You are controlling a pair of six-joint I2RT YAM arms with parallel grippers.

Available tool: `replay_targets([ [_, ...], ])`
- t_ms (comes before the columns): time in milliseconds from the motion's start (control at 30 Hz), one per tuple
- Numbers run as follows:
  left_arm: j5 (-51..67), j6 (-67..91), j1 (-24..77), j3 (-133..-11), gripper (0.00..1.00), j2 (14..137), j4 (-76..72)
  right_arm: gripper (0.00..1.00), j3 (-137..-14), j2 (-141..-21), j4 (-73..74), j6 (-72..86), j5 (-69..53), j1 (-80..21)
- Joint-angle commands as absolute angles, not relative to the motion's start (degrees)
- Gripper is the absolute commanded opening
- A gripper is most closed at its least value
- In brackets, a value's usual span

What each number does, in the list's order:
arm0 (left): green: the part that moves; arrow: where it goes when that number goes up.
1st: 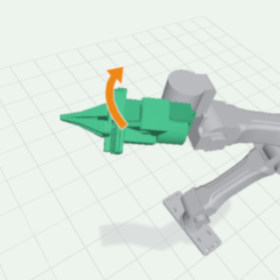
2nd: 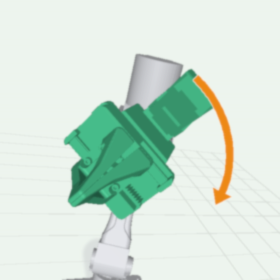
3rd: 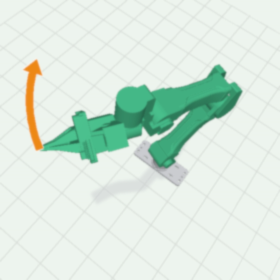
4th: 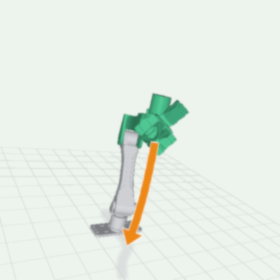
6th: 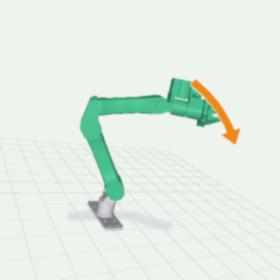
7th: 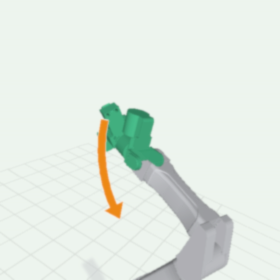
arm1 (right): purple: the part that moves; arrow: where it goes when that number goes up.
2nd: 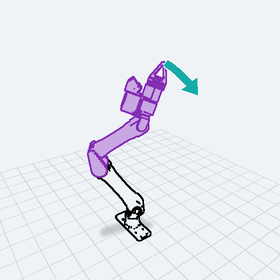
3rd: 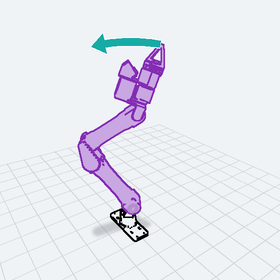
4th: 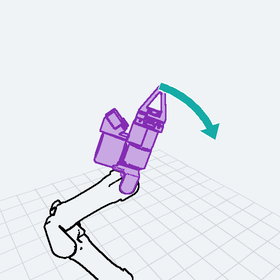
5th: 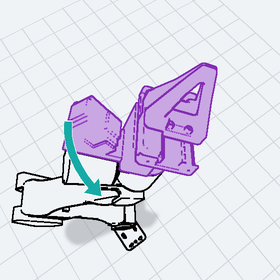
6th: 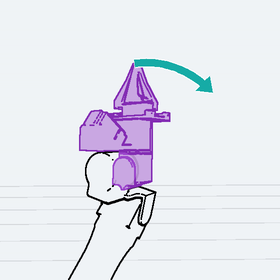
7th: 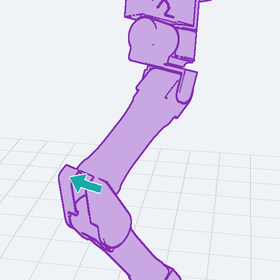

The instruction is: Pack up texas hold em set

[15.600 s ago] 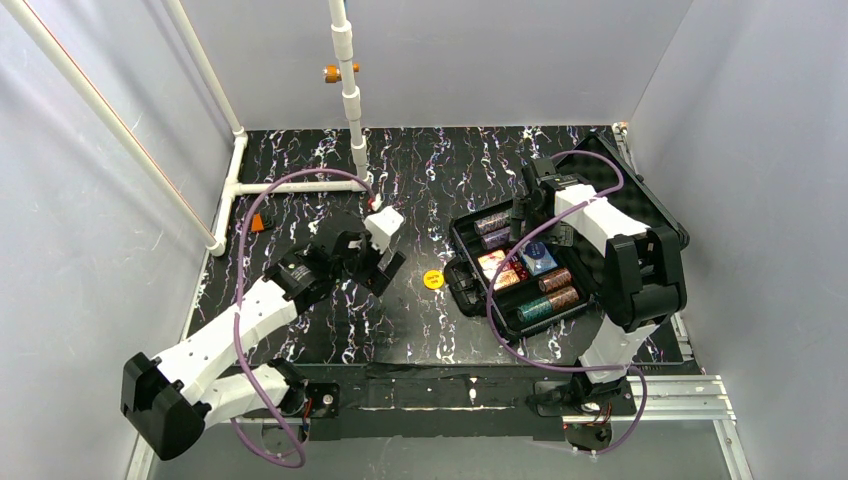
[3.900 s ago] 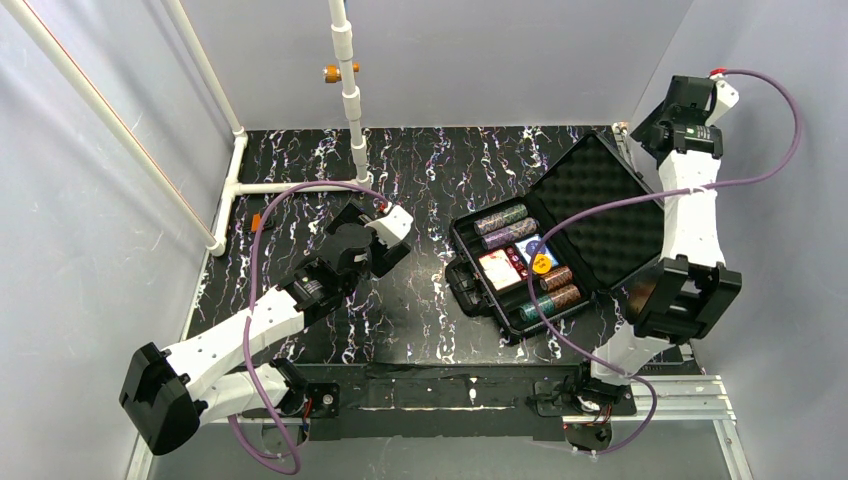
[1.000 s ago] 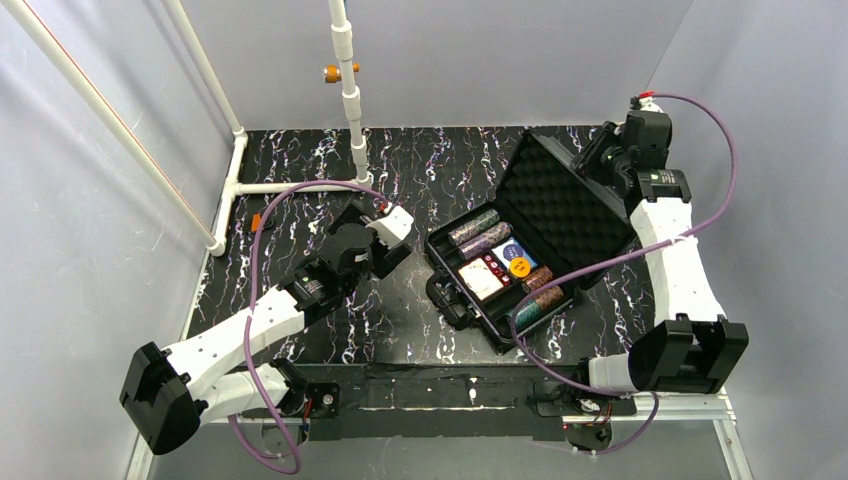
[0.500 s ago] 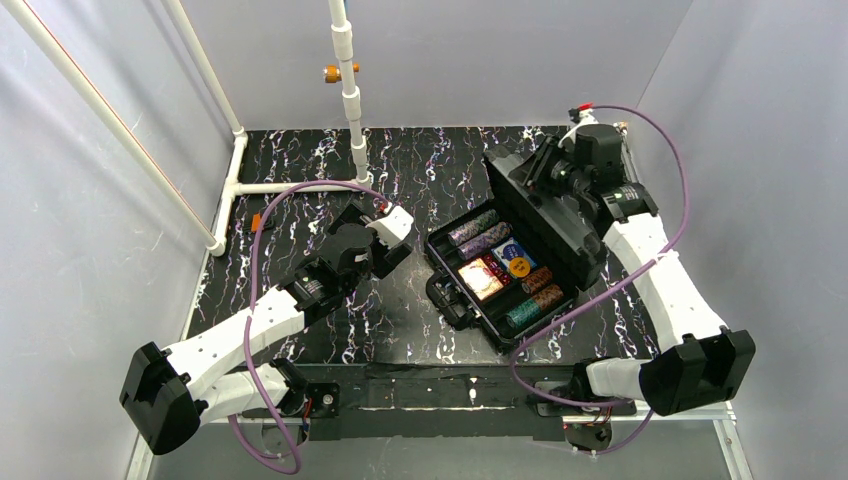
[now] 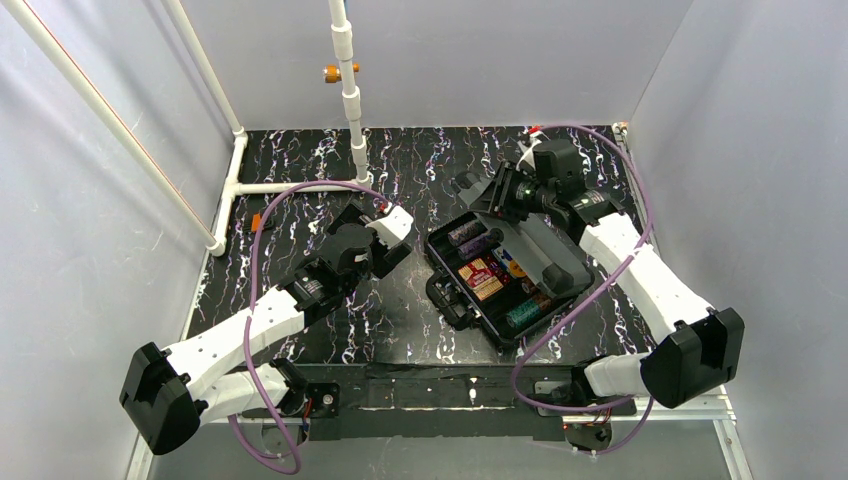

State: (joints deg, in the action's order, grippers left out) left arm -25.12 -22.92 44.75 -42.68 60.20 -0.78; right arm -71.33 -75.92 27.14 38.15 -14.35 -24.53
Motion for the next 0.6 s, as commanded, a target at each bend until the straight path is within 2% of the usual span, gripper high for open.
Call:
replay_targets([
  [0, -26.67, -23.05, 44.72, -43.19, 0.98, 58.62, -0.45, 0.48, -70.53, -78.01, 32.58, 35.38, -8.9, -24.81],
  [200, -26.94, -23.21, 44.67, -43.09, 0.98, 58.4, -0.5, 0.62, -72.38, -78.05, 31.58, 34.41, -10.28, -26.63],
  [567, -26.89, -23.03, 44.68, -43.23, 0.98, 58.72, -0.52, 0.77, -76.02, -76.02, 26.82, 32.85, -15.88, -29.13],
])
